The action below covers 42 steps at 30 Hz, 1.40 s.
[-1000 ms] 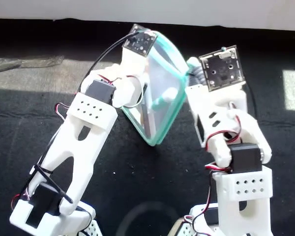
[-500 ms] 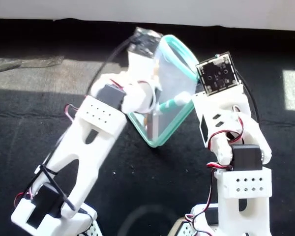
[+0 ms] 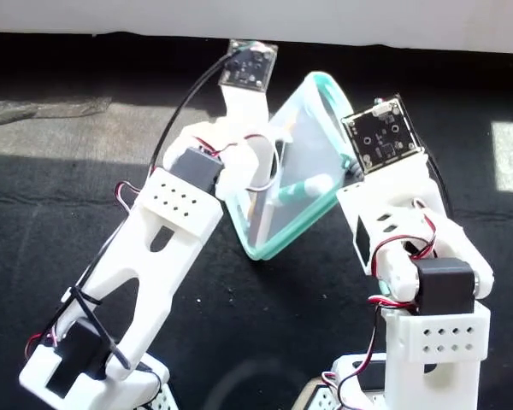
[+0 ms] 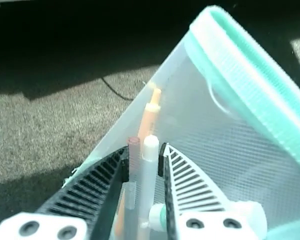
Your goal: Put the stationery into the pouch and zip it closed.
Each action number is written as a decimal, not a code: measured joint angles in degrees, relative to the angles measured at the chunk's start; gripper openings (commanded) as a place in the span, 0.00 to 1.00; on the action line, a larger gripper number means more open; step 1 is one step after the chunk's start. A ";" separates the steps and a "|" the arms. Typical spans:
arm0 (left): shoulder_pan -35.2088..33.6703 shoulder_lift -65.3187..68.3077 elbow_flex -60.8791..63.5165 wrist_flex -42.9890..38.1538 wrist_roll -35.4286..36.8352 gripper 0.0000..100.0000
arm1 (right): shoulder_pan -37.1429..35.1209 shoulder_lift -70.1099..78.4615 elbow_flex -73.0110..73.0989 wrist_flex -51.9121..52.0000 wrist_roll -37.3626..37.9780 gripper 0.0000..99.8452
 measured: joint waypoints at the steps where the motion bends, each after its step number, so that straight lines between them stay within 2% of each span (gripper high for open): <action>1: 0.26 0.00 0.00 1.76 0.00 0.13 | 0.00 -0.35 -0.70 0.09 0.00 0.01; 6: -0.26 -4.22 0.00 12.22 0.00 0.13 | -0.88 -3.34 -4.22 0.44 0.00 0.01; 12: -3.69 -16.35 0.00 22.15 0.09 0.13 | -3.08 -3.25 -6.24 -1.85 0.00 0.01; 16: -2.46 -26.29 0.00 27.34 0.09 0.13 | -4.57 -0.09 -6.68 -5.63 0.00 0.01; 19: -0.70 -32.44 2.81 27.87 0.00 0.15 | -6.51 2.37 -7.12 -6.33 0.00 0.01; 24: -2.20 -35.69 13.01 19.43 0.00 0.19 | -10.20 3.25 -8.88 -6.59 0.00 0.01; 29: -10.29 -35.60 21.36 1.05 0.00 0.19 | -10.64 3.96 -14.77 -6.59 0.00 0.01; 33: -12.31 -35.60 22.77 -11.96 0.09 0.19 | -10.64 4.04 -19.25 -6.59 0.00 0.01; 36: -12.48 -35.60 22.86 -15.47 0.09 0.19 | -10.64 7.03 -20.75 -6.59 0.00 0.01; 42: -12.57 -35.60 22.95 -15.74 0.09 0.19 | -10.55 17.67 -26.37 -6.51 0.00 0.01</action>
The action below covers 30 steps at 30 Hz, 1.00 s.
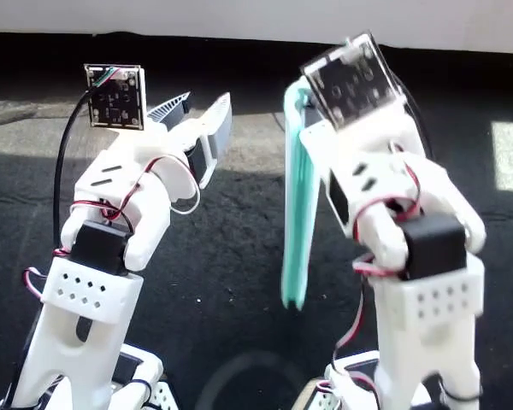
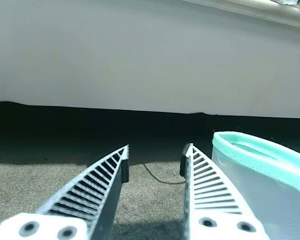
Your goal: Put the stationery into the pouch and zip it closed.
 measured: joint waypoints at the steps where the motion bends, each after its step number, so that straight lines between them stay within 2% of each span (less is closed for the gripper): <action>1: 0.00 0.00 0.00 0.97 0.00 0.19 | 0.00 1.93 -1.76 0.00 0.00 0.01; 10: 0.88 0.00 -7.38 16.79 0.00 0.19 | 0.00 11.16 -9.05 0.00 0.00 0.01; 20: 10.11 0.00 -11.16 17.76 -0.35 0.20 | -0.09 11.69 -9.05 0.00 0.00 0.01; 25: 14.33 0.00 -11.16 17.76 -8.53 0.20 | -0.09 11.69 -9.05 0.00 0.00 0.01; 30: 14.86 0.00 -11.16 17.76 -13.36 0.20 | 0.00 11.69 -9.05 0.62 0.00 0.01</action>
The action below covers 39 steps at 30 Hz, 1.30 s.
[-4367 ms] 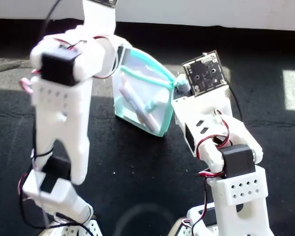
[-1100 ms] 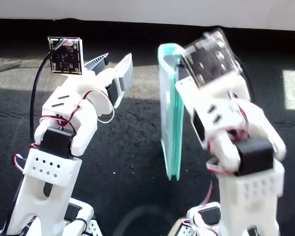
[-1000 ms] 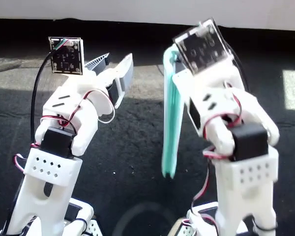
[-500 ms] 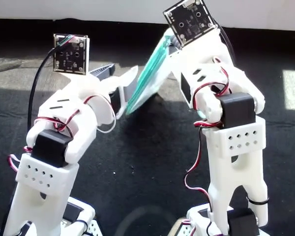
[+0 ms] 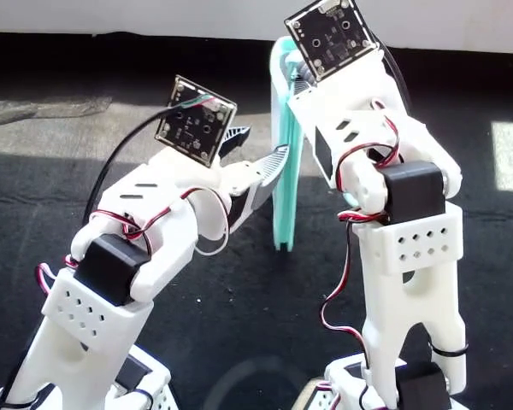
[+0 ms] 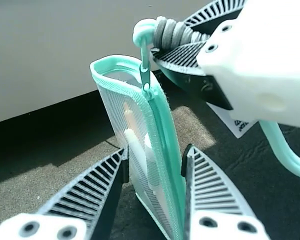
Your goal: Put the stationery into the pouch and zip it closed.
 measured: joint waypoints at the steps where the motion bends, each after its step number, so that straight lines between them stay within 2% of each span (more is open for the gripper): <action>1: 0.00 0.00 0.00 -0.09 -0.62 0.21 | 0.00 0.00 0.00 0.00 0.00 0.01; 7: 0.00 -0.09 4.22 -7.74 -0.26 0.22 | 0.00 0.00 0.00 0.09 0.00 0.01; 13: 0.00 0.18 6.42 -12.22 11.87 0.22 | -0.09 0.00 0.00 0.26 0.00 0.01; 16: -0.09 2.90 6.51 -13.63 14.33 0.22 | -0.09 0.00 0.00 0.26 0.00 0.01; 26: -0.09 16.97 3.69 -19.16 14.95 0.22 | -0.18 0.00 -0.09 0.26 0.00 0.01; 37: -0.18 18.29 -0.70 -19.43 14.95 0.22 | -0.18 0.00 -0.09 0.26 0.00 0.01; 39: -0.18 18.37 -0.70 -19.43 14.95 0.19 | -0.18 0.00 -0.09 0.26 0.00 0.01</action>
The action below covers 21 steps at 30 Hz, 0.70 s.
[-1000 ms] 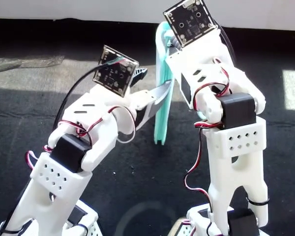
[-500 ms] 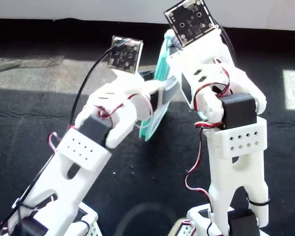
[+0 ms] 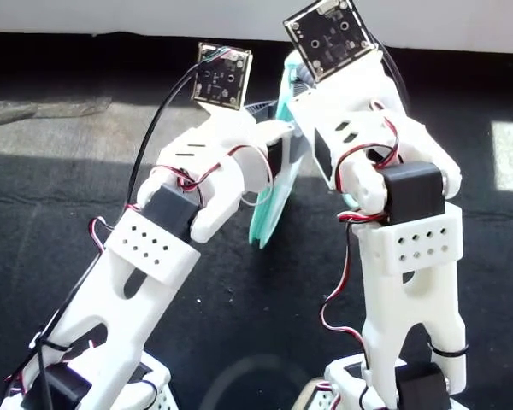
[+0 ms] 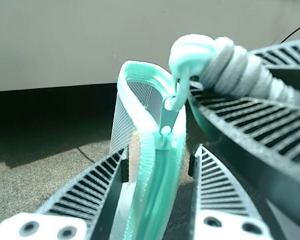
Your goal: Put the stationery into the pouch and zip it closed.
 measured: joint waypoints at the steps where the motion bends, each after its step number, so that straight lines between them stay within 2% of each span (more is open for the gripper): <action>1: 0.00 0.26 0.00 0.00 0.00 0.16 | 0.00 0.00 0.00 0.00 0.00 0.01; 4: -0.09 1.32 0.00 -0.09 0.00 0.04 | 0.00 0.00 0.00 0.00 0.00 0.01; 6: 0.09 1.49 0.00 -0.09 -0.35 0.01 | 0.00 0.00 0.00 0.18 0.00 0.01; 9: 0.09 1.49 0.00 0.18 -3.52 0.01 | 0.26 0.00 0.00 0.18 0.00 0.01; 16: 0.26 -4.40 0.00 9.85 -6.15 0.01 | 2.81 0.00 0.09 0.18 0.18 0.01; 21: -1.05 -8.70 2.37 13.63 -8.09 0.01 | 3.78 0.09 0.09 0.26 0.35 0.01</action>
